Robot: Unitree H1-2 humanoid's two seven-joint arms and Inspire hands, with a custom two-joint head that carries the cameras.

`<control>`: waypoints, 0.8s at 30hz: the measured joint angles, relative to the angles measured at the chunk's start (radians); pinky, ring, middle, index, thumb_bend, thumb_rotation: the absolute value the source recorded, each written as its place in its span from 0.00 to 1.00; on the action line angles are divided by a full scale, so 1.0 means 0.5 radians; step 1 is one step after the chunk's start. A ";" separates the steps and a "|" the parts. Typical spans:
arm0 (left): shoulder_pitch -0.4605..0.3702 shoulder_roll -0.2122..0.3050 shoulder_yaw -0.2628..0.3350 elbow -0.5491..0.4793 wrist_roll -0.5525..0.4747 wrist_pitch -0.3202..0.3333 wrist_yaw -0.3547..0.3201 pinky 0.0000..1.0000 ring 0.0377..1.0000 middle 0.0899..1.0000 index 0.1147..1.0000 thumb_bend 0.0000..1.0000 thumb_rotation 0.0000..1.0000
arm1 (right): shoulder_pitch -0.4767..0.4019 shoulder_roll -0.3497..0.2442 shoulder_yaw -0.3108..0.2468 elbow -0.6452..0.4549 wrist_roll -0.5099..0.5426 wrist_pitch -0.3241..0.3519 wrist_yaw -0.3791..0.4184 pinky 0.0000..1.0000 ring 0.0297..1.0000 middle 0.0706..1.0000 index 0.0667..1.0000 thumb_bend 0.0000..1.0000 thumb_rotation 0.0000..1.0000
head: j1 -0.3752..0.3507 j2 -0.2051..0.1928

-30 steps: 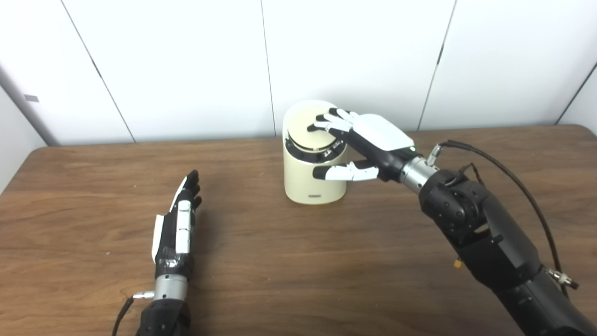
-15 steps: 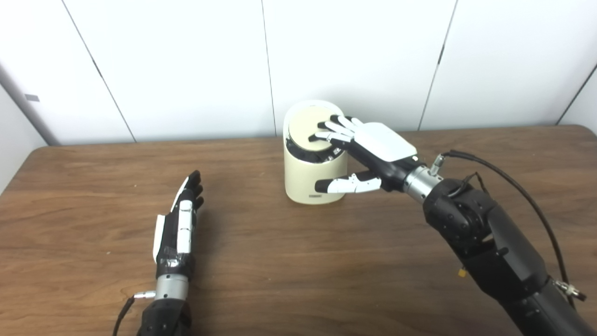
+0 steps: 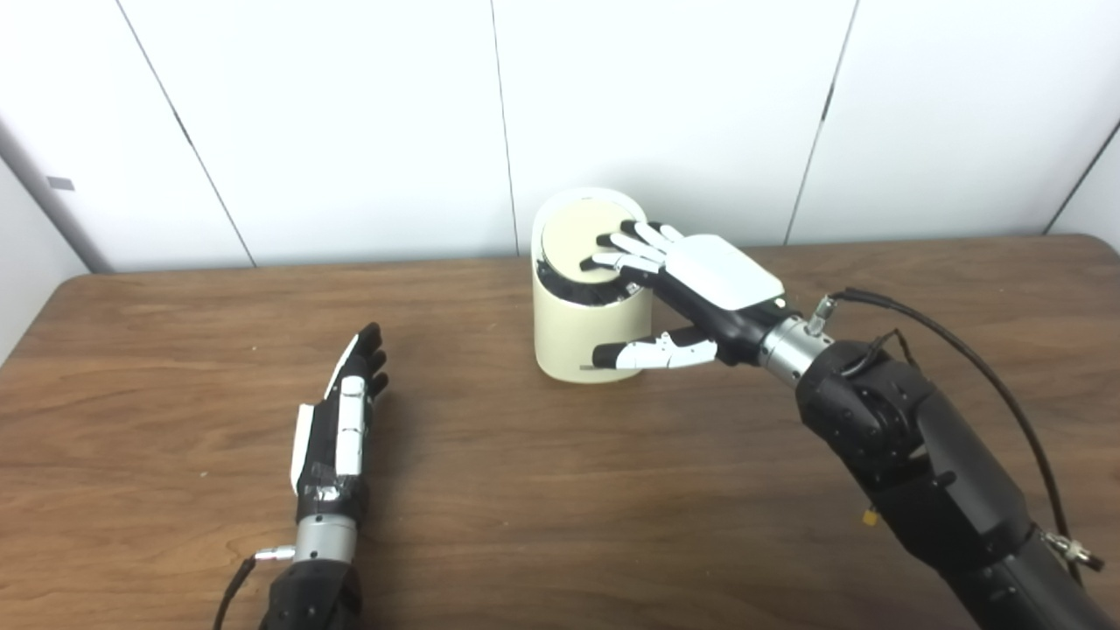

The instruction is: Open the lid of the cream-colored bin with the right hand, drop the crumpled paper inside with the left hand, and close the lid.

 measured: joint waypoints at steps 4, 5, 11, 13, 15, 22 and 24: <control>0.003 -0.001 0.000 -0.003 -0.001 0.000 0.000 0.95 0.95 0.95 0.93 0.50 1.00 | -0.033 -0.001 0.003 -0.014 -0.042 0.028 0.070 1.00 1.00 0.90 0.87 0.66 1.00 | 0.000 0.006; 0.004 -0.002 0.000 -0.003 -0.001 0.000 0.000 0.95 0.95 0.95 0.94 0.50 1.00 | -0.045 -0.002 0.004 -0.015 -0.051 0.035 0.090 1.00 1.00 0.90 0.86 0.66 1.00 | 0.000 0.009; 0.006 -0.007 0.001 -0.006 -0.003 0.002 -0.001 0.95 0.96 0.96 0.94 0.52 1.00 | -0.082 -0.004 0.005 -0.027 -0.105 0.059 0.143 1.00 1.00 0.86 0.84 0.67 1.00 | 0.006 0.015; 0.005 -0.009 0.001 -0.006 -0.004 0.002 0.000 0.95 0.96 0.96 0.94 0.53 1.00 | -0.083 -0.004 0.006 -0.032 -0.119 0.064 0.150 1.00 1.00 0.86 0.83 0.67 1.00 | 0.006 0.018; 0.005 -0.011 0.001 -0.007 -0.004 0.003 0.001 0.94 0.95 0.95 0.93 0.53 1.00 | -0.089 -0.005 0.005 -0.039 -0.130 0.068 0.151 1.00 1.00 0.85 0.83 0.67 1.00 | 0.009 0.025; 0.011 -0.028 0.001 -0.016 -0.002 0.014 0.014 0.94 0.95 0.95 0.93 0.54 1.00 | -0.090 -0.004 0.003 -0.043 -0.142 0.071 0.154 1.00 1.00 0.84 0.81 0.63 1.00 | 0.015 0.025; 0.011 -0.029 0.001 -0.017 -0.001 0.015 0.017 0.93 0.95 0.95 0.93 0.53 1.00 | -0.090 -0.004 0.004 -0.043 -0.145 0.072 0.154 1.00 1.00 0.84 0.81 0.63 1.00 | 0.018 0.025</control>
